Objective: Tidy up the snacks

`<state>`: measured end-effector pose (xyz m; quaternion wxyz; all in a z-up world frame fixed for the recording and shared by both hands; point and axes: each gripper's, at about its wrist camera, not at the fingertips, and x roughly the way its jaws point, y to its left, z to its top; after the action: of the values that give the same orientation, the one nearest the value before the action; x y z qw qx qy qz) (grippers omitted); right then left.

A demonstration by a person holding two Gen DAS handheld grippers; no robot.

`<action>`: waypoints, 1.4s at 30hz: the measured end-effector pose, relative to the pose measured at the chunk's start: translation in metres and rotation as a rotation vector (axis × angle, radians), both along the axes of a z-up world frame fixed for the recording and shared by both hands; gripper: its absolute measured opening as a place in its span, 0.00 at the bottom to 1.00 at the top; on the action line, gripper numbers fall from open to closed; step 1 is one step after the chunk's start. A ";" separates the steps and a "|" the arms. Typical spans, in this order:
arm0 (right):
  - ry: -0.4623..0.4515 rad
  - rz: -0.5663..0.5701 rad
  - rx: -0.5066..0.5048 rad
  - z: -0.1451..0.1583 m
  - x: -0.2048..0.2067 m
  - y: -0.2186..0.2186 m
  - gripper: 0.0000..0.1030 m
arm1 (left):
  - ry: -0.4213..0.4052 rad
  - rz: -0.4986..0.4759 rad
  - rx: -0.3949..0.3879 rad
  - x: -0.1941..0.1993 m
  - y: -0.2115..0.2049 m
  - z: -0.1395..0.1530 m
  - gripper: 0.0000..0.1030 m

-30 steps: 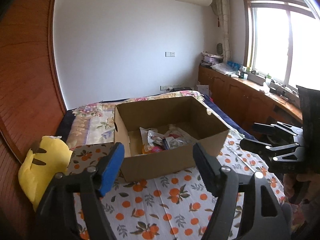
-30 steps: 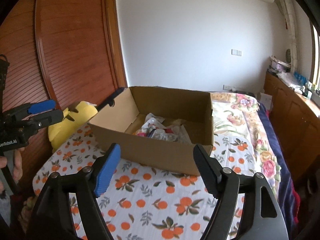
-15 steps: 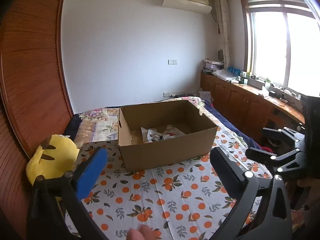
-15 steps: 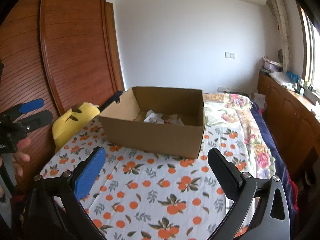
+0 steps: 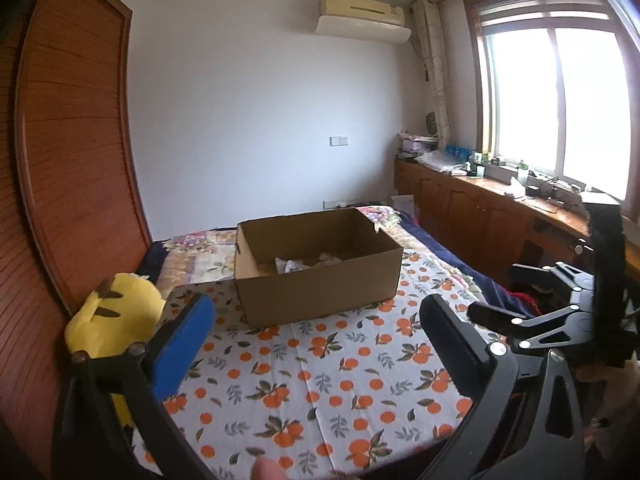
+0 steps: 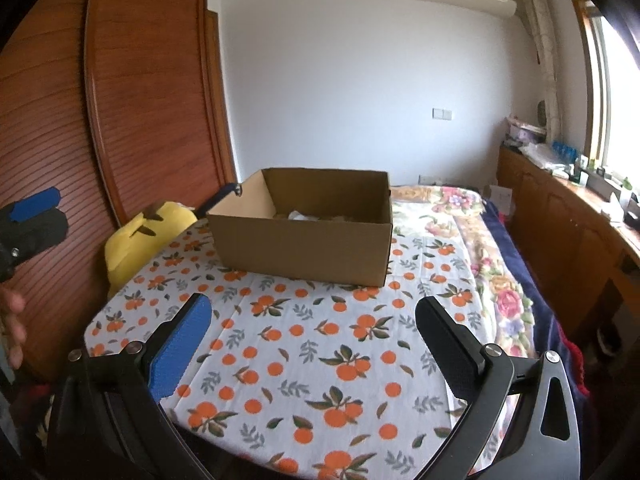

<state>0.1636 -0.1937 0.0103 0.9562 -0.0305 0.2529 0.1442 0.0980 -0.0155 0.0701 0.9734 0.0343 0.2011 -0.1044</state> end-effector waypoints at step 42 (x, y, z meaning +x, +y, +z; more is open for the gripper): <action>-0.082 -0.164 0.002 -0.043 -0.109 -0.004 1.00 | 0.017 0.179 0.041 -0.077 0.014 -0.078 1.00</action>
<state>0.0546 -0.1973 -0.0324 0.9744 -0.0144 0.2151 0.0642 0.0208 -0.0015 -0.0080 0.9762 0.0354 0.2135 -0.0132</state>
